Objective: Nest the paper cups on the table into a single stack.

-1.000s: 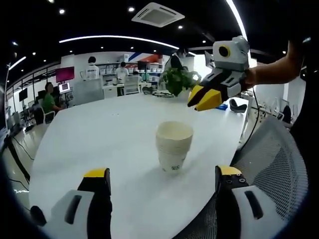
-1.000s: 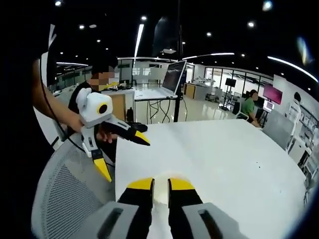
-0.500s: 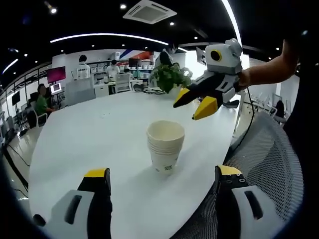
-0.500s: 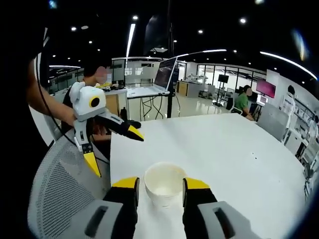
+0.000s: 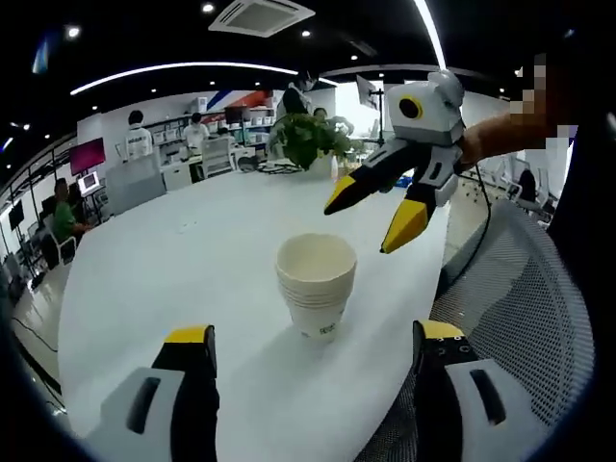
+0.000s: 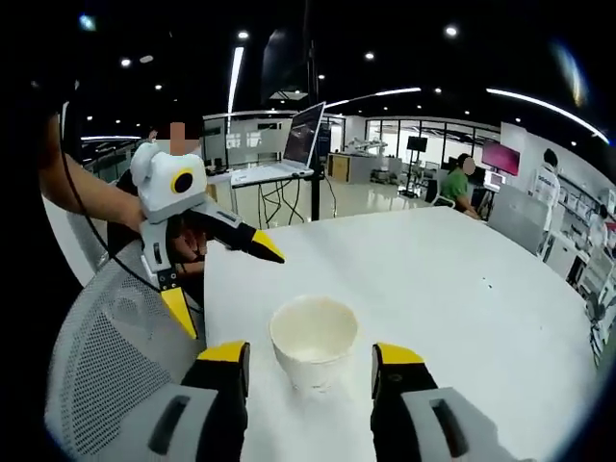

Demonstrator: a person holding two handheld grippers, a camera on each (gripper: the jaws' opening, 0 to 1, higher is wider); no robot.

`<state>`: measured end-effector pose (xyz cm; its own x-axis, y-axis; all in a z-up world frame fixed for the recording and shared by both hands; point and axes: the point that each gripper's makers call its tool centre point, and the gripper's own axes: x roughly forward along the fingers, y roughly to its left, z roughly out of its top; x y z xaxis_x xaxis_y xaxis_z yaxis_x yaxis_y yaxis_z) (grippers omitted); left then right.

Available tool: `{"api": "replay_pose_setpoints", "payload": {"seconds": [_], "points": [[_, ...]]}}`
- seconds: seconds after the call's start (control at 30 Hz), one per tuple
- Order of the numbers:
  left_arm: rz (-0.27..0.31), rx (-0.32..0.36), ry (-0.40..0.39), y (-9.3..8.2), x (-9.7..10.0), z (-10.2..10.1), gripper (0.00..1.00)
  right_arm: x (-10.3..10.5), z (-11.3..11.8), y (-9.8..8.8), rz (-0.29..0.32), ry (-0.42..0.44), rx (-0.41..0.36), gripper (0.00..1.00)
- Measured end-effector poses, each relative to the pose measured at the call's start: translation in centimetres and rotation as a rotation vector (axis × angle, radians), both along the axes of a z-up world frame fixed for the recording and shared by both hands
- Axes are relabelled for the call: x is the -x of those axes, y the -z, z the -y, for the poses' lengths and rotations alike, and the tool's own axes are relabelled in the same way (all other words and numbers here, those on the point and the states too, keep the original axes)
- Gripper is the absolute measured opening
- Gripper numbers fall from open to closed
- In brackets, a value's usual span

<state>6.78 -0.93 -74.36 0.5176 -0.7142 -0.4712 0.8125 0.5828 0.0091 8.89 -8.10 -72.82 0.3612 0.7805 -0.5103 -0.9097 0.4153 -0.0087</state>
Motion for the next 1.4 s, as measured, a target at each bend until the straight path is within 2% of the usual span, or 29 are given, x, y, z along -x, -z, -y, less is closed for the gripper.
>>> {"api": "replay_pose_setpoints", "payload": {"seconds": [0.5, 0.83, 1.4], "points": [[-0.015, -0.022, 0.076, 2.1, -1.3, 2.2, 0.8, -0.2, -0.3, 1.7, -0.022, 0.088, -0.023, 0.54], [-0.026, -0.033, 0.099, 3.5, -2.0, 3.0, 0.75, -0.8, -0.6, 2.6, -0.035, 0.161, -0.056, 0.53], [-0.037, -0.034, 0.127, 4.5, -3.0, 4.2, 0.69, -1.8, -1.2, 3.4, -0.055, 0.167, -0.06, 0.53]]}}
